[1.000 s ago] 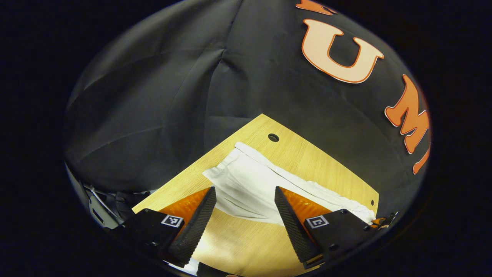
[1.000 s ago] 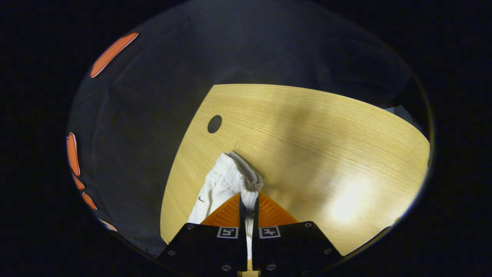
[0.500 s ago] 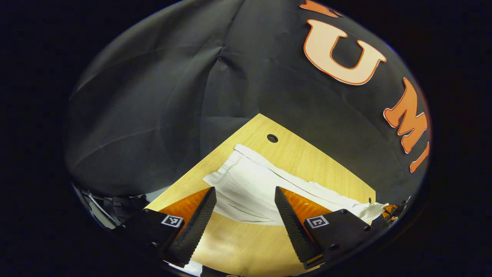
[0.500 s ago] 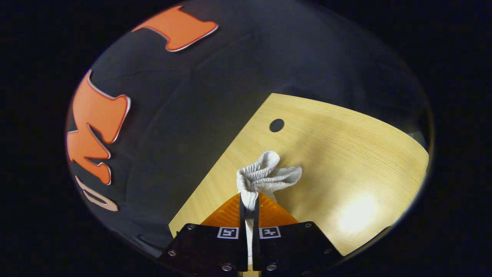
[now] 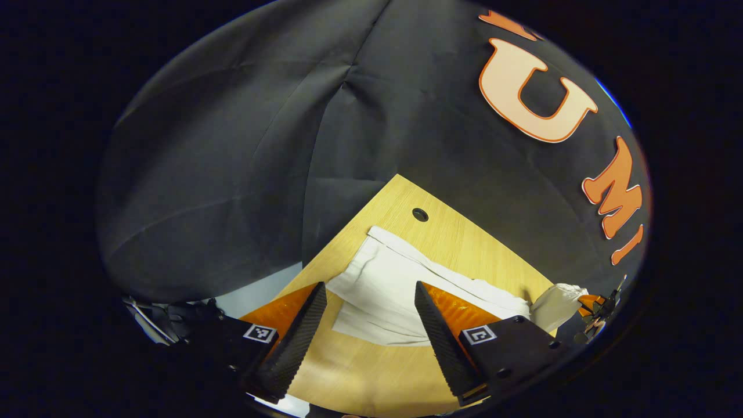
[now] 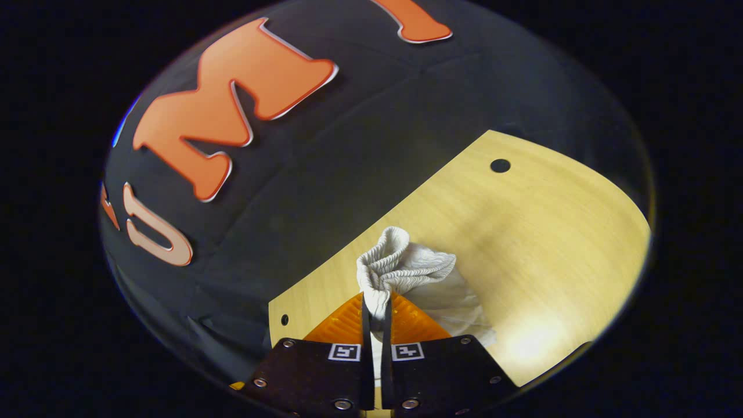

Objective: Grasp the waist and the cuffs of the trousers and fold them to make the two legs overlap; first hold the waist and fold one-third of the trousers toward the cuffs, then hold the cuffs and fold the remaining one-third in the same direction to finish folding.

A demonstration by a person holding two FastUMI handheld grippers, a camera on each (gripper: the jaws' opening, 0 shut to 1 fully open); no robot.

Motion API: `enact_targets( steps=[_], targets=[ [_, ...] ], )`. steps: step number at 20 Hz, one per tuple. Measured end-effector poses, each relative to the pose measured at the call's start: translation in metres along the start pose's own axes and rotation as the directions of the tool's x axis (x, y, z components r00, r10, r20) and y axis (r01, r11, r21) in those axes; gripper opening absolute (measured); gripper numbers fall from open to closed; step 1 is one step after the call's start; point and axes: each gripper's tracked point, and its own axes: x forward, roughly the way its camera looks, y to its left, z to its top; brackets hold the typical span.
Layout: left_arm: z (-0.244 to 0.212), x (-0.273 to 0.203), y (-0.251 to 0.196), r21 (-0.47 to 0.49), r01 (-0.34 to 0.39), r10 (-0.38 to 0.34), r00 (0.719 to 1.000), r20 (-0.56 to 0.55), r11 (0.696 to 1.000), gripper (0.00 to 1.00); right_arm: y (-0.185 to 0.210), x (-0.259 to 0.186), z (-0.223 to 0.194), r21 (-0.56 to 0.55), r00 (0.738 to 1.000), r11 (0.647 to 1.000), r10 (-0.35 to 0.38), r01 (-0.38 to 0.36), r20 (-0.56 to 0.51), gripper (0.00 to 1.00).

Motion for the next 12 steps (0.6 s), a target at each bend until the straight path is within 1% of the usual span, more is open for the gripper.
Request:
enact_targets(
  steps=[4, 7, 9, 12],
  targets=[
    [0.000, -0.001, 0.001, -0.005, 0.011, -0.011, 1.000, -0.004, 1.000, 1.00, 0.048, 0.018, -0.044, -0.069, 0.998, 0.997, 0.028, -0.032, -0.062, 0.05],
    [-0.001, -0.001, 0.001, -0.008, 0.013, -0.013, 1.000, -0.018, 1.000, 1.00, 0.070, 0.027, -0.070, -0.102, 0.994, 0.993, 0.044, -0.055, -0.104, 0.05],
    [-0.002, -0.001, 0.001, -0.012, 0.009, -0.010, 1.000, -0.022, 1.000, 1.00, 0.067, 0.027, -0.083, -0.128, 0.990, 0.990, 0.034, -0.052, -0.137, 0.05],
    [-0.003, -0.001, 0.002, -0.024, 0.002, -0.003, 1.000, -0.028, 1.000, 1.00, 0.063, 0.018, -0.075, -0.178, 0.981, 0.983, -0.002, -0.033, -0.192, 0.05]
  ],
)
